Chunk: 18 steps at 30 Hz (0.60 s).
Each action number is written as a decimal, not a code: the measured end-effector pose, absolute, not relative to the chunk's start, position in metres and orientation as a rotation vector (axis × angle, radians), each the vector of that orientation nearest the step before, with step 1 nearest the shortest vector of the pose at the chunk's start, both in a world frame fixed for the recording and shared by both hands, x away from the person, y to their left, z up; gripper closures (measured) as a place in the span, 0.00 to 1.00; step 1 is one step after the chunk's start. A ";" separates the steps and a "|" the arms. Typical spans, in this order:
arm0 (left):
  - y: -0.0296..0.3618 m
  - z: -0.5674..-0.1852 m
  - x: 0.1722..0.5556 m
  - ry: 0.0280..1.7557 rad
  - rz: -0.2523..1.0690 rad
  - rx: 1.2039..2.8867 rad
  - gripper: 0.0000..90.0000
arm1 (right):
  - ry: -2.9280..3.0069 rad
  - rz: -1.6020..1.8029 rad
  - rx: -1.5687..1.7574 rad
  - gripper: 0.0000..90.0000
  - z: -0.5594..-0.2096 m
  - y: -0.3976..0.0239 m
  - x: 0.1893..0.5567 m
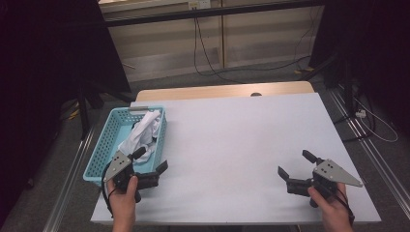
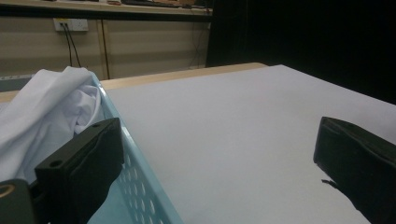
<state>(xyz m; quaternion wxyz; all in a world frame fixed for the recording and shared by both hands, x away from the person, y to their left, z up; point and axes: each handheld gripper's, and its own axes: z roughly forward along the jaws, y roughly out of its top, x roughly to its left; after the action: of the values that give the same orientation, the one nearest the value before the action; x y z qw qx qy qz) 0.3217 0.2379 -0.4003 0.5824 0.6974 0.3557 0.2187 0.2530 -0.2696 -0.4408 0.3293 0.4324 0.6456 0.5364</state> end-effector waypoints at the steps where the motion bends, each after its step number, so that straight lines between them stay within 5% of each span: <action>1: 0.238 -0.400 0.322 0.831 0.510 1.629 0.02 | 1.690 1.404 1.131 0.00 -0.441 -0.270 0.253; 18: 0.238 -0.400 0.323 0.844 0.494 1.634 0.02 | 1.704 1.408 1.120 0.00 -0.442 -0.269 0.256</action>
<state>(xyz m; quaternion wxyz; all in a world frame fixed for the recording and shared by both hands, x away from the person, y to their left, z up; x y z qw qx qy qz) 0.3226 0.2382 -0.3997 0.5800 0.6989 0.3612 0.2114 0.2560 -0.2695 -0.4418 0.3257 0.4275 0.6502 0.5371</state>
